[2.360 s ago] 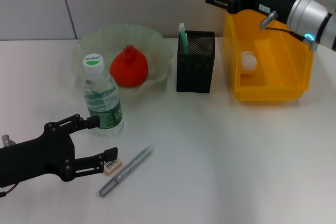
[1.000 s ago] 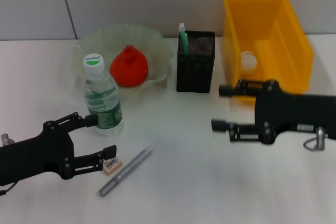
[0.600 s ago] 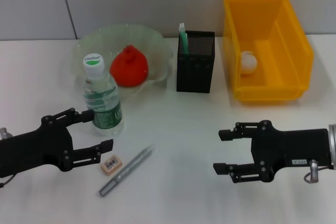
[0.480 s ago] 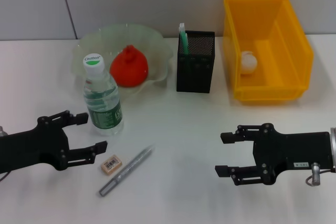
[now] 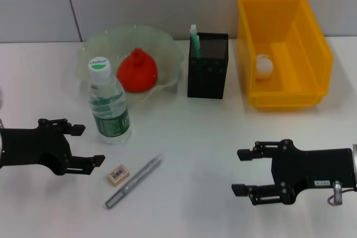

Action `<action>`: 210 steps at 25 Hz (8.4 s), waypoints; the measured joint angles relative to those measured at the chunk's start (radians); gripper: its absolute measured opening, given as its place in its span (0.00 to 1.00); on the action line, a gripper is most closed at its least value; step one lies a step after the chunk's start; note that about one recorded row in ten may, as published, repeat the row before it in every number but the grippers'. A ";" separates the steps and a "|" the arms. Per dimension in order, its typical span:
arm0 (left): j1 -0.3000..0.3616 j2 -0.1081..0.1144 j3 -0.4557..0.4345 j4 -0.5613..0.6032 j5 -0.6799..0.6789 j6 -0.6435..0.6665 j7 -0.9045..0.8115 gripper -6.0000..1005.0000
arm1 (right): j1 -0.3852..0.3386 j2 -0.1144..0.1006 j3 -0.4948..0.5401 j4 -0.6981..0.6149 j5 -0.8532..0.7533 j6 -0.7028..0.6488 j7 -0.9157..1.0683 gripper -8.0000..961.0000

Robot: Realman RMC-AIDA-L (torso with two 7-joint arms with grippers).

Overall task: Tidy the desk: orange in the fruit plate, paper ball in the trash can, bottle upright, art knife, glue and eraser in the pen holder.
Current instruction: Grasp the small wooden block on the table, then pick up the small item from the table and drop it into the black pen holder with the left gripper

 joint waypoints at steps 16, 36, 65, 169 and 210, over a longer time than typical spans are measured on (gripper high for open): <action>-0.049 0.000 0.427 0.329 0.460 -0.002 -0.602 0.86 | -0.029 0.002 0.015 0.001 -0.040 0.000 -0.014 0.78; -0.173 -0.004 0.605 0.308 0.609 -0.002 -0.865 0.86 | -0.042 0.002 0.015 -0.027 -0.034 0.000 -0.027 0.78; -0.218 -0.008 0.702 0.250 0.668 -0.027 -0.931 0.49 | -0.042 0.002 0.017 -0.054 -0.031 0.011 -0.044 0.77; -0.287 -0.006 0.655 0.348 0.303 -0.278 -0.841 0.27 | -0.030 0.005 0.028 -0.112 -0.013 0.087 -0.082 0.77; -0.560 -0.010 0.858 -0.373 0.026 -1.256 -0.710 0.29 | -0.025 0.003 0.054 -0.162 0.015 0.087 -0.099 0.77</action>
